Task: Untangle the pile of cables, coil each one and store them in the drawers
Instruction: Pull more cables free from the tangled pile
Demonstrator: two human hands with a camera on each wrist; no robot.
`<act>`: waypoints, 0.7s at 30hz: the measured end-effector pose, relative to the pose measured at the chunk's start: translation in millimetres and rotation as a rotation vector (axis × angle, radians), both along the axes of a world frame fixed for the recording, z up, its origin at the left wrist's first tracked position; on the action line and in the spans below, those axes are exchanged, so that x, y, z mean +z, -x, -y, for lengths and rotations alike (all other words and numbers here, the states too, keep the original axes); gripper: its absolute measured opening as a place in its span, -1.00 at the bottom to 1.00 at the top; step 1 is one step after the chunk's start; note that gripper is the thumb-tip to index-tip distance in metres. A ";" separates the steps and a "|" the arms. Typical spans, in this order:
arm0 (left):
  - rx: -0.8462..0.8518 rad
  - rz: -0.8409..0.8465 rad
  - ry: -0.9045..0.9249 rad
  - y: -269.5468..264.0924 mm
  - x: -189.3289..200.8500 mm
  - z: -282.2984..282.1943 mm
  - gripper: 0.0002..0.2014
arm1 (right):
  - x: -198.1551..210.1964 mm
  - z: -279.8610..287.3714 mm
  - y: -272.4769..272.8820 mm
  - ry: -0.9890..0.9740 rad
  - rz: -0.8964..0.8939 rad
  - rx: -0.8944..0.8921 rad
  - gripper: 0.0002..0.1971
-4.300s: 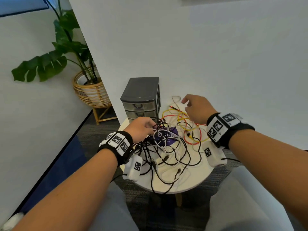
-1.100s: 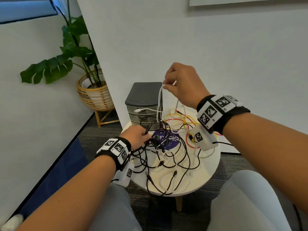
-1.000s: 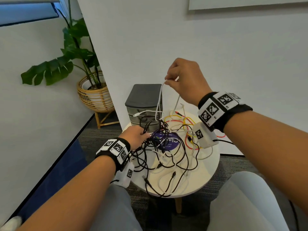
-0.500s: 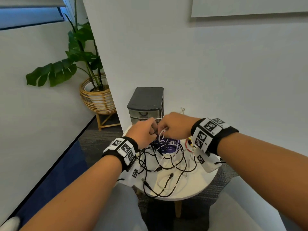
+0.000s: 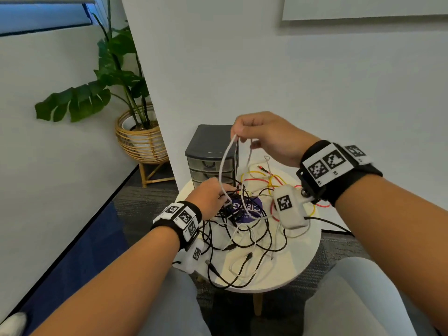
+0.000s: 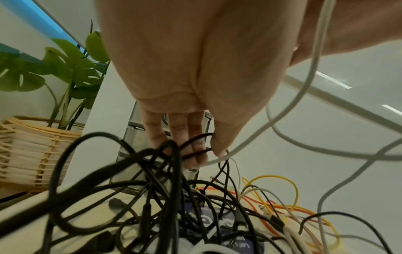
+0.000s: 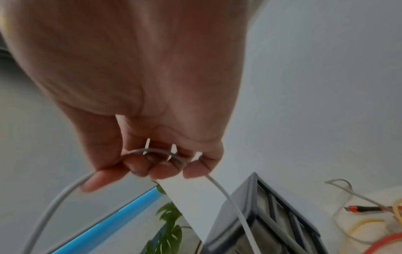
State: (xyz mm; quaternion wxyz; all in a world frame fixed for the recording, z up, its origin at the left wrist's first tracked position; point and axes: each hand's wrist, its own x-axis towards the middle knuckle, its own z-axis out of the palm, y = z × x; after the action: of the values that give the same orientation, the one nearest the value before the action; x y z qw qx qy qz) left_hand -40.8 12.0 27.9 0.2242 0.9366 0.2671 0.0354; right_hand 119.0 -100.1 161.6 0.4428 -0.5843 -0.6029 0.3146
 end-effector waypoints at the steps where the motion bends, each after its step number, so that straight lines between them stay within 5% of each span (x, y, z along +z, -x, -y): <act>1: -0.013 0.045 0.020 -1.3 3.1 0.1 -0.59 | 2.7 -1.0 -1.8 -0.042 -0.024 -0.052 -0.74; 6: -0.108 0.227 0.284 -4.3 24.6 2.8 -0.45 | 6.4 -7.4 -7.1 -0.214 -0.133 -0.310 -0.72; 11: -0.151 0.353 0.607 -8.9 37.4 19.2 -0.21 | 20.4 -9.7 -6.8 -0.326 -0.619 -0.412 -0.73; 14: -0.138 0.466 0.763 -17.3 46.2 32.7 -0.35 | 35.4 -7.4 -2.1 -0.392 -0.780 -0.379 -0.74; 18: -0.157 0.469 0.719 -24.5 51.8 39.4 -0.84 | 55.4 -0.7 -11.0 -0.503 -0.966 -0.394 -0.76; 21: -0.120 0.389 0.567 -21.9 54.0 37.2 -0.72 | 61.2 8.3 -31.4 -0.574 -1.003 -0.483 -0.77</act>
State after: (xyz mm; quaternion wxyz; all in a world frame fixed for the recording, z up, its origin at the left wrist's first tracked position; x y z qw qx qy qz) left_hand -18.9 -25.2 81.9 0.5236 0.8269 0.1634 0.1244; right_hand 150.5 -108.4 222.7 0.8698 -0.3430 -0.2331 0.2672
